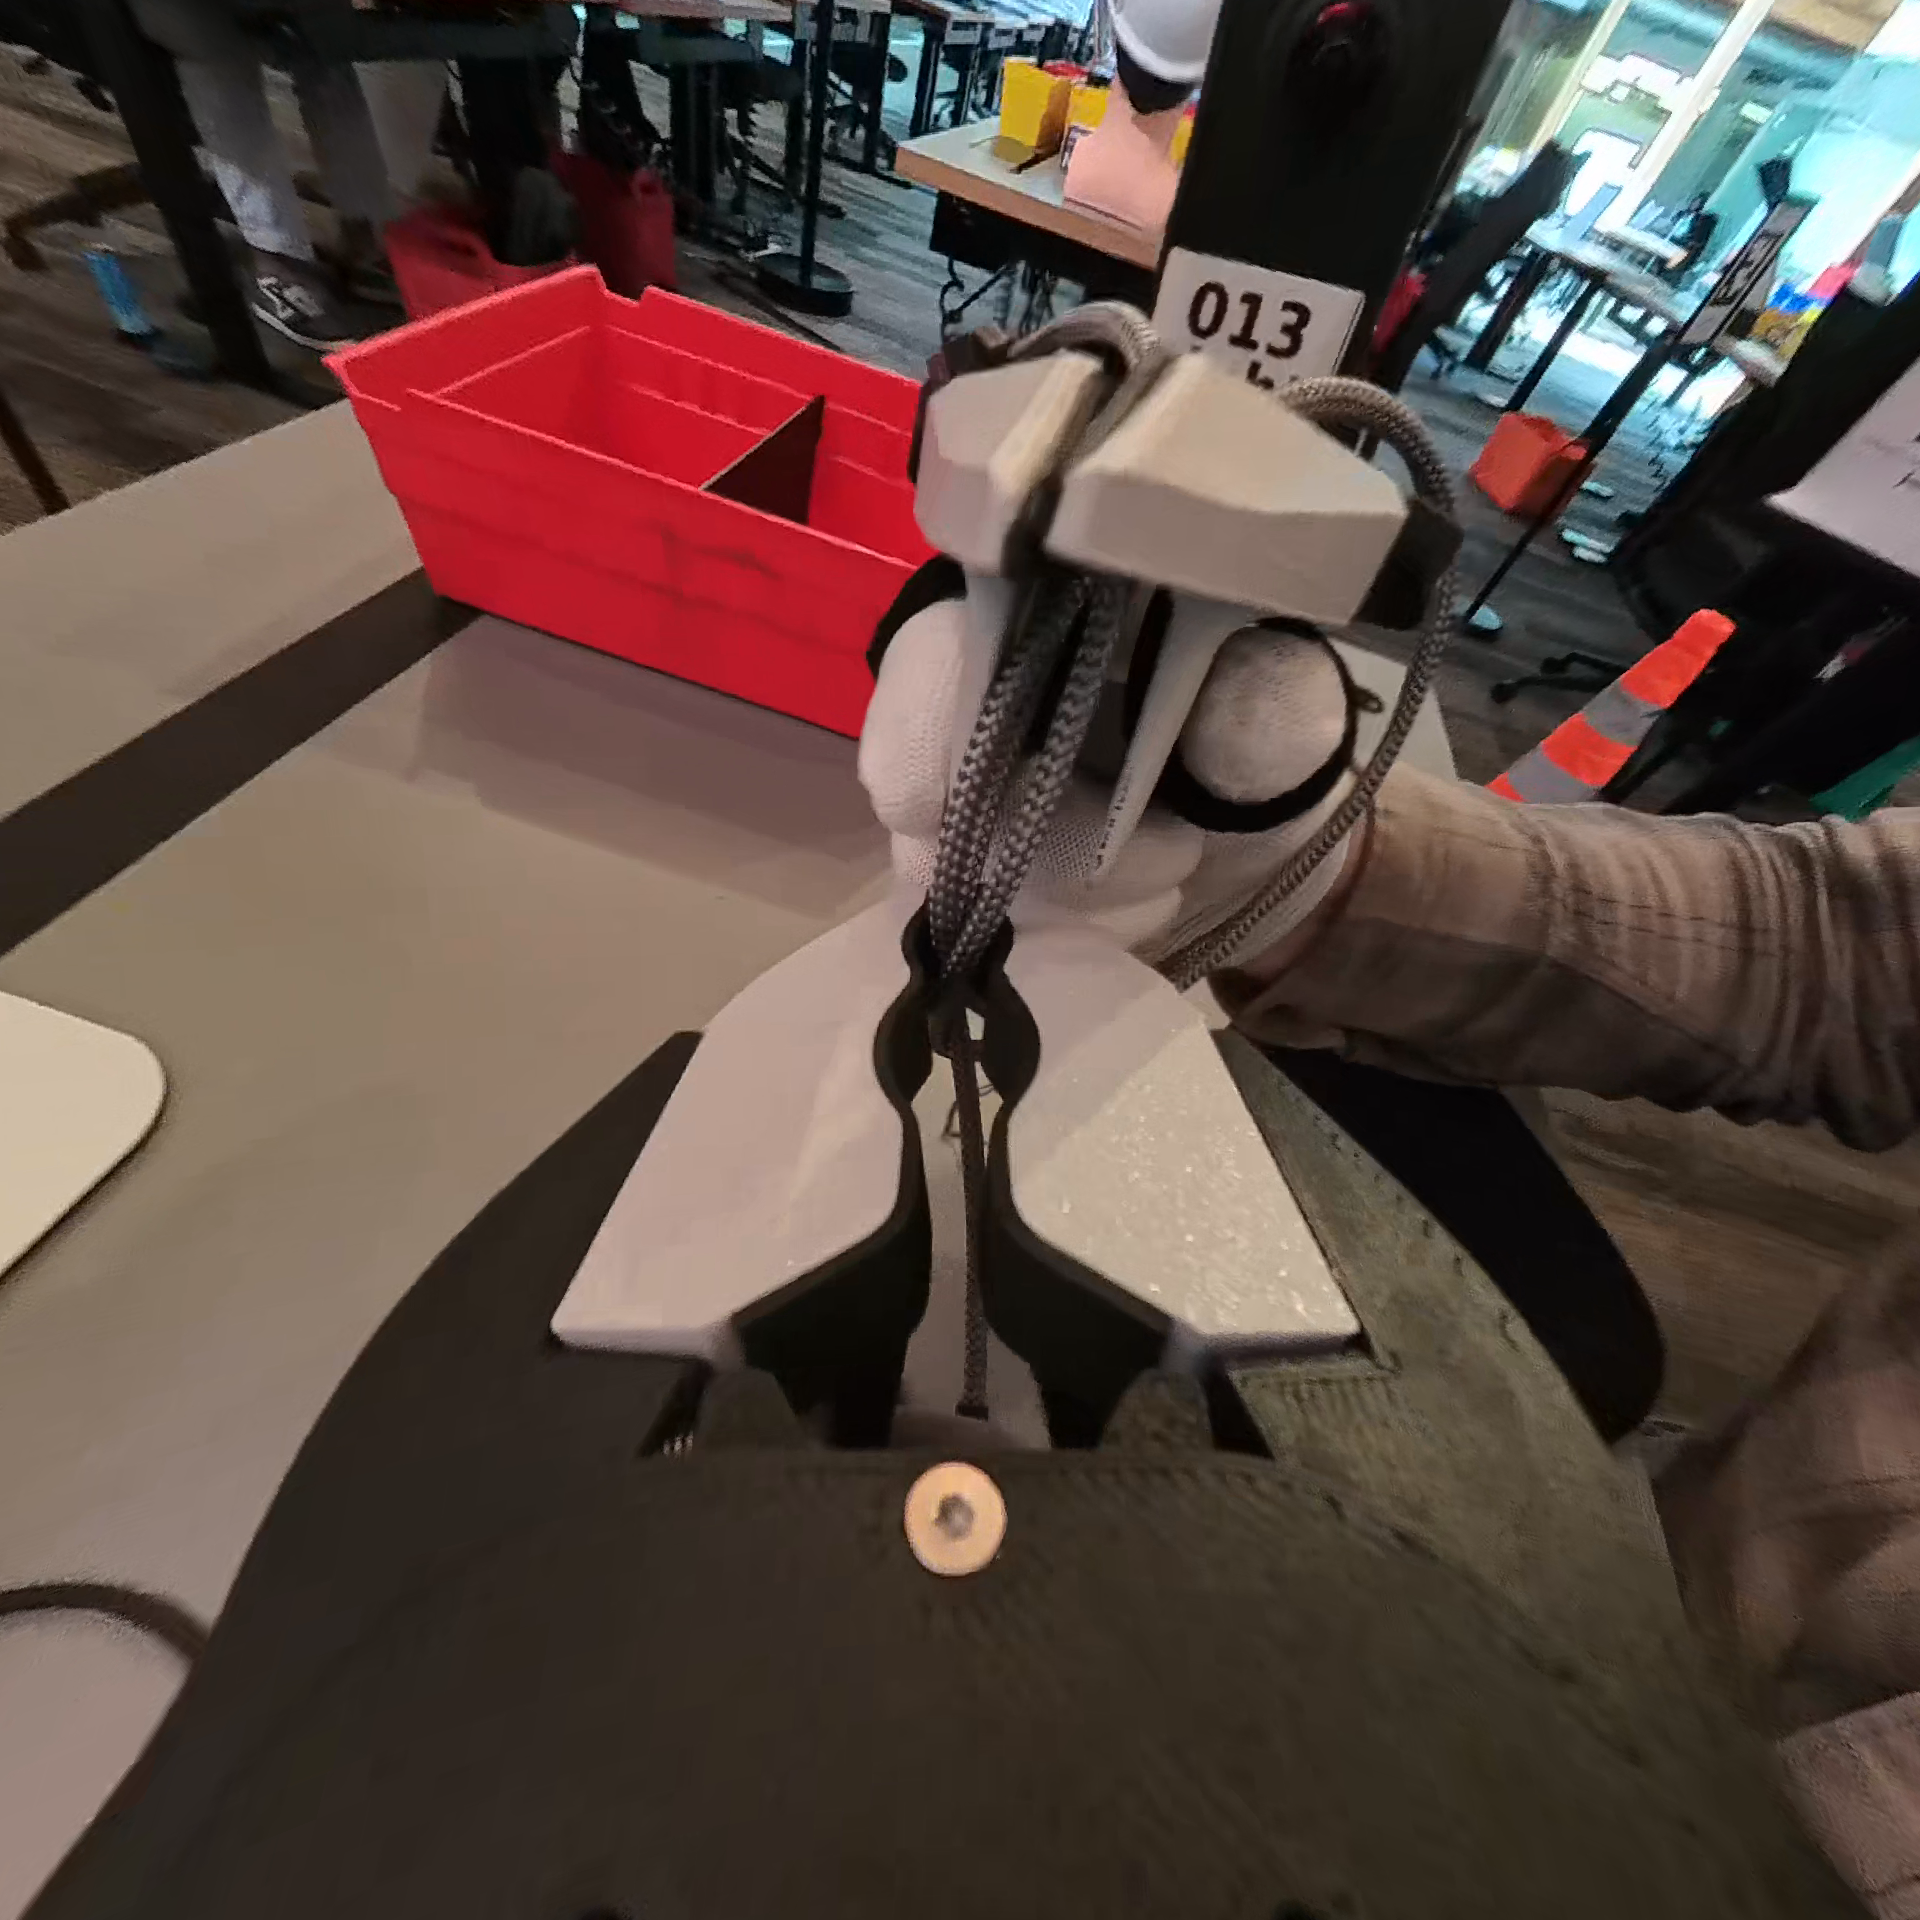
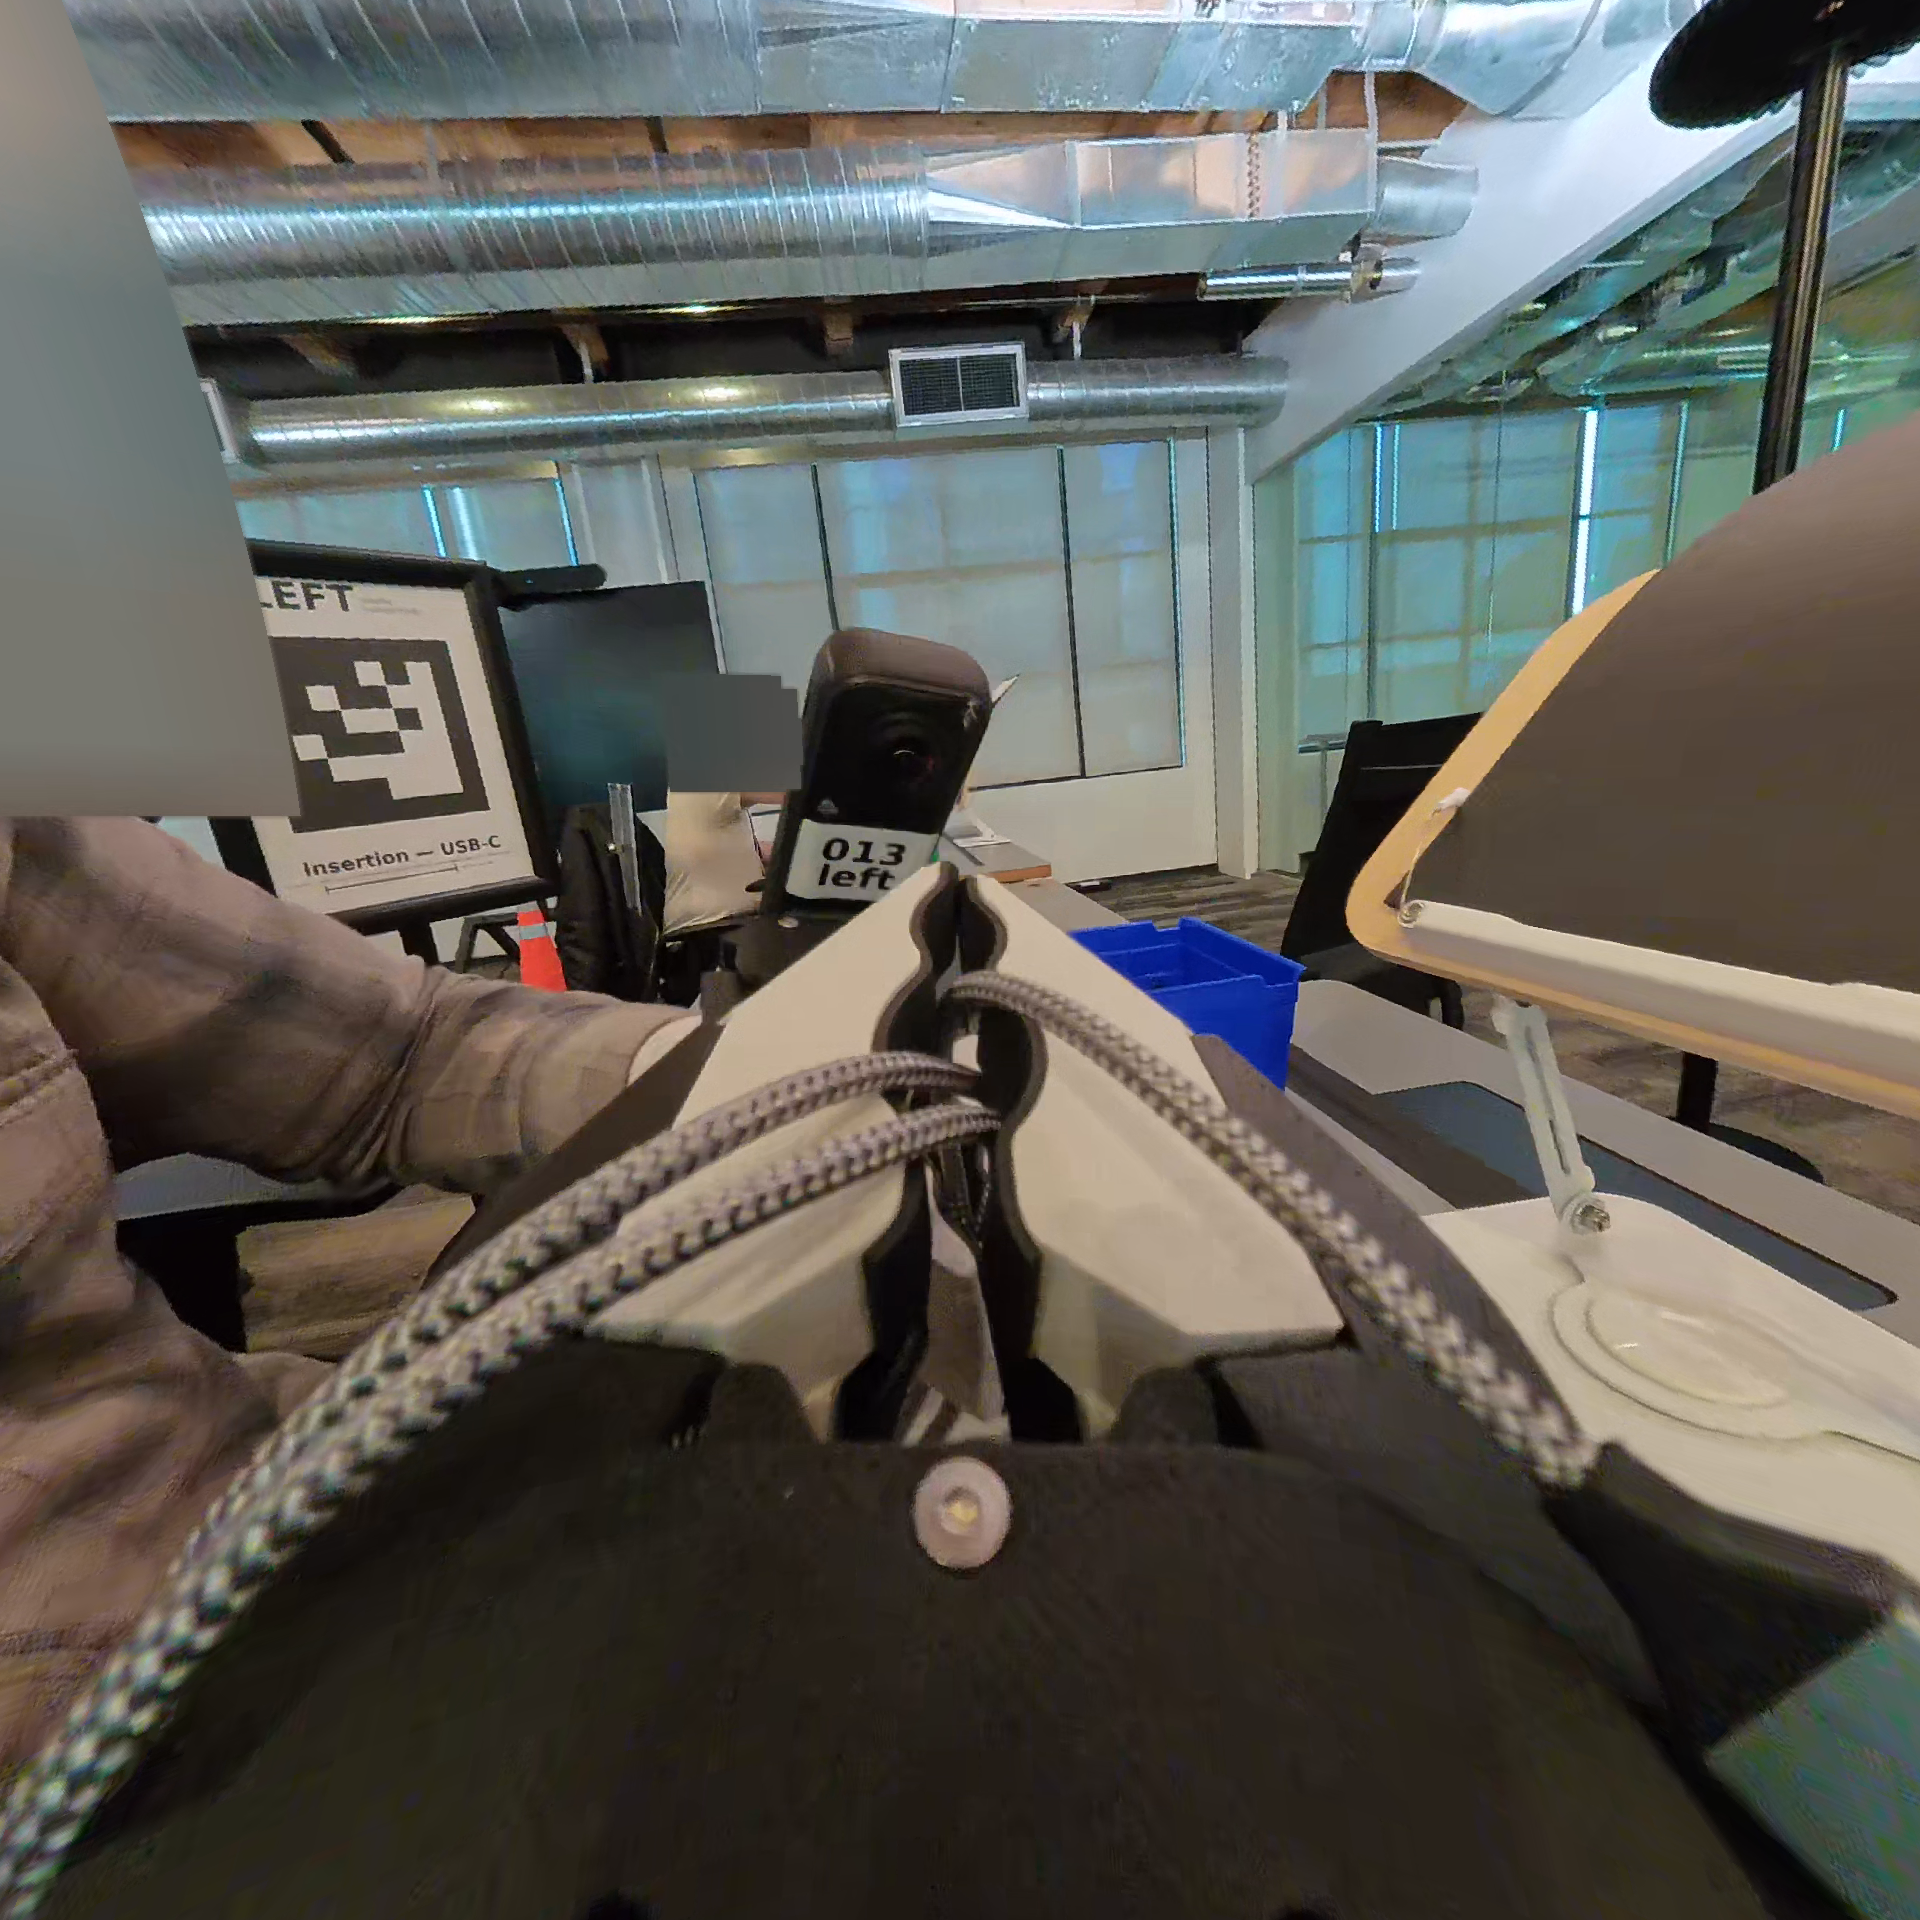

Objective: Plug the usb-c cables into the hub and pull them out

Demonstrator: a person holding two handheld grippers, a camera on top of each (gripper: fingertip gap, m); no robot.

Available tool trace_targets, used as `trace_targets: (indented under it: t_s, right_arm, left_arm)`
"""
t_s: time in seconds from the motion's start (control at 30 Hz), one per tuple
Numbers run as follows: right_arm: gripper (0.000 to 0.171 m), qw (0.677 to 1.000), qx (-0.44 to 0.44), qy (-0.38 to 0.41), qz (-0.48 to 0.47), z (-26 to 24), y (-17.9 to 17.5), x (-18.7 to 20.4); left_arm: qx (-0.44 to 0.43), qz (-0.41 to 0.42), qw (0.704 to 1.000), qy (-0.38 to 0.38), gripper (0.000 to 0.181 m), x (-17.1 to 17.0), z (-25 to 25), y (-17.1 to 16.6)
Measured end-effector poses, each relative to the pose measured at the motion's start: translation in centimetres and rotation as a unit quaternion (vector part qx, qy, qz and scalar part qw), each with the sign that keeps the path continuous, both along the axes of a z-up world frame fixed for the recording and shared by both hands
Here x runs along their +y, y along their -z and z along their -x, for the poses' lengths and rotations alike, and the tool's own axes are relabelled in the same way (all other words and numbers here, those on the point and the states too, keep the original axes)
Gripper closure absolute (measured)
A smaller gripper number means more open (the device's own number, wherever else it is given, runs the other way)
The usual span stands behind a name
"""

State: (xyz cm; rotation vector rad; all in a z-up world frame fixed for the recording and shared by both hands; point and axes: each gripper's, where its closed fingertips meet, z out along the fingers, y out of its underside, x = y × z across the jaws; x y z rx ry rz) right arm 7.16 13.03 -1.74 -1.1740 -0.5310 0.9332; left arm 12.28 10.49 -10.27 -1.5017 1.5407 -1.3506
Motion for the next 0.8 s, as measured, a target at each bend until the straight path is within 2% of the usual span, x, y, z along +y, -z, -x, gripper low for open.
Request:
trace_targets:
  t_s: [0.07,0.13,0.27,0.37,0.47,0.53,0.57,0.6,0.63,0.67,0.77,0.8]
  right_arm:
    - [0.171,0.999,-0.013,0.029,0.006,-0.9,0.5,0.6]
    - [0.138,0.998,-0.034,0.048,0.026,-1.7,1.2,1.4]
    - [0.117,0.996,-0.047,0.053,0.053,-3.2,2.5,2.0]
    - [0.096,0.990,-0.078,0.059,0.100,-3.7,4.8,2.5]
    - [0.090,0.968,-0.156,0.080,0.179,-4.6,9.0,2.6]
    - [0.104,0.948,-0.213,0.048,0.231,-4.3,11.5,0.6]
    - [0.104,0.931,-0.256,0.040,0.256,-4.5,12.9,-0.7]
    - [0.115,0.920,-0.292,0.028,0.260,-4.5,13.5,-2.2]
    - [0.124,0.917,-0.310,0.030,0.248,-4.6,13.0,-3.1]
    - [0.124,0.922,-0.310,0.050,0.226,-4.7,11.3,-3.3]
    - [0.113,0.924,-0.308,0.163,0.157,-5.3,5.0,-1.0]
    - [0.115,0.921,-0.323,0.176,0.131,-4.7,3.5,-0.3]
  left_arm:
    - [0.014,-0.020,1.000,-0.001,0.178,0.6,0.4,-0.3]
    - [0.032,-0.055,0.998,-0.016,0.178,2.0,1.0,-0.7]
    - [0.067,-0.147,0.986,-0.042,0.178,5.5,2.3,-2.8]
    - [0.107,-0.226,0.966,-0.061,0.178,8.5,3.4,-3.9]
    - [0.142,-0.293,0.942,-0.077,0.178,11.0,4.6,-5.2]
    - [0.163,-0.322,0.929,-0.084,0.178,12.0,5.0,-5.8]
    - [0.173,-0.346,0.918,-0.091,0.178,12.6,5.2,-6.0]
    - [0.181,-0.364,0.909,-0.090,0.179,12.8,5.3,-6.2]
    - [0.186,-0.372,0.905,-0.085,0.179,12.8,5.3,-6.3]
    - [0.192,-0.391,0.896,-0.087,0.178,13.0,5.3,-6.4]
    - [0.212,-0.453,0.863,-0.077,0.178,12.8,5.2,-6.2]
    - [0.215,-0.466,0.855,-0.075,0.178,12.5,5.0,-6.0]
